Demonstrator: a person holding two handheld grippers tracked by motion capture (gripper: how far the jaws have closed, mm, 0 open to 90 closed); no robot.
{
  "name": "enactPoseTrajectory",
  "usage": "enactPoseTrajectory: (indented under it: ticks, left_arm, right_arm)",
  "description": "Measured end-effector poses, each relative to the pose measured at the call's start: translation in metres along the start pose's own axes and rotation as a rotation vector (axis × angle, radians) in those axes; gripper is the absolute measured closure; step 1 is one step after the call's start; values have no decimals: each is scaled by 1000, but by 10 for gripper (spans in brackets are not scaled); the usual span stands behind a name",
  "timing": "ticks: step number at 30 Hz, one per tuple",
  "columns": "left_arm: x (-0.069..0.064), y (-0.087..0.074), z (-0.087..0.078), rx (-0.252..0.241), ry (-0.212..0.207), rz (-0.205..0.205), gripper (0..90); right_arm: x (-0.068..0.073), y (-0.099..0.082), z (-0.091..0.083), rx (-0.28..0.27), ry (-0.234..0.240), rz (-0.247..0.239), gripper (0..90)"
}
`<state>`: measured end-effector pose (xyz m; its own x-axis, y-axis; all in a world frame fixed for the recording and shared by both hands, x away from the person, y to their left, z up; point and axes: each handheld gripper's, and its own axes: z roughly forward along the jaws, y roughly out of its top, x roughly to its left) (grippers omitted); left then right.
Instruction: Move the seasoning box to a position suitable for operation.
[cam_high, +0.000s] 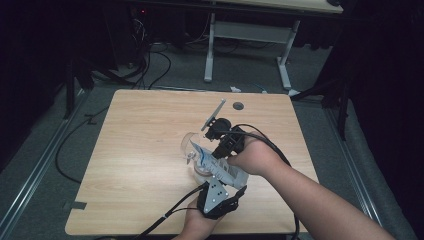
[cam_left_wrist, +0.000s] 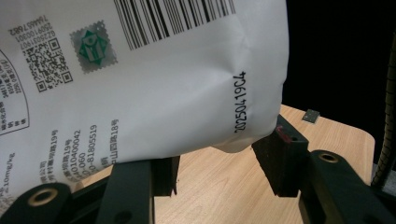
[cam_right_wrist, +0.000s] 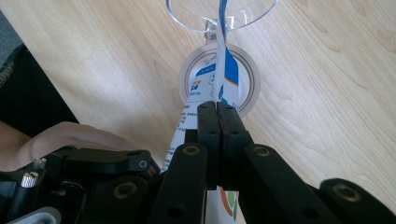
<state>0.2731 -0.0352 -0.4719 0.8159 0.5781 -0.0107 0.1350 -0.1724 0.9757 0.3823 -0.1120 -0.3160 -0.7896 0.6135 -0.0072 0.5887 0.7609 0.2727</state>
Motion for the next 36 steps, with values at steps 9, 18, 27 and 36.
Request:
enactPoseTrajectory:
  ticks: [9,18,27,36]
  left_arm:
    - [0,0,0,-4,1,-3,535]
    - [0,0,0,-5,1,-3,535]
    - [0,0,0,-6,1,-5,535]
    - [0,0,0,-7,-1,-7,535]
  right_arm:
    - [0,0,0,-1,0,-2,896]
    - [0,0,0,-2,1,0,895]
    - [0,0,0,-2,1,-6,896]
    - [1,2,3,2,-1,-8,895]
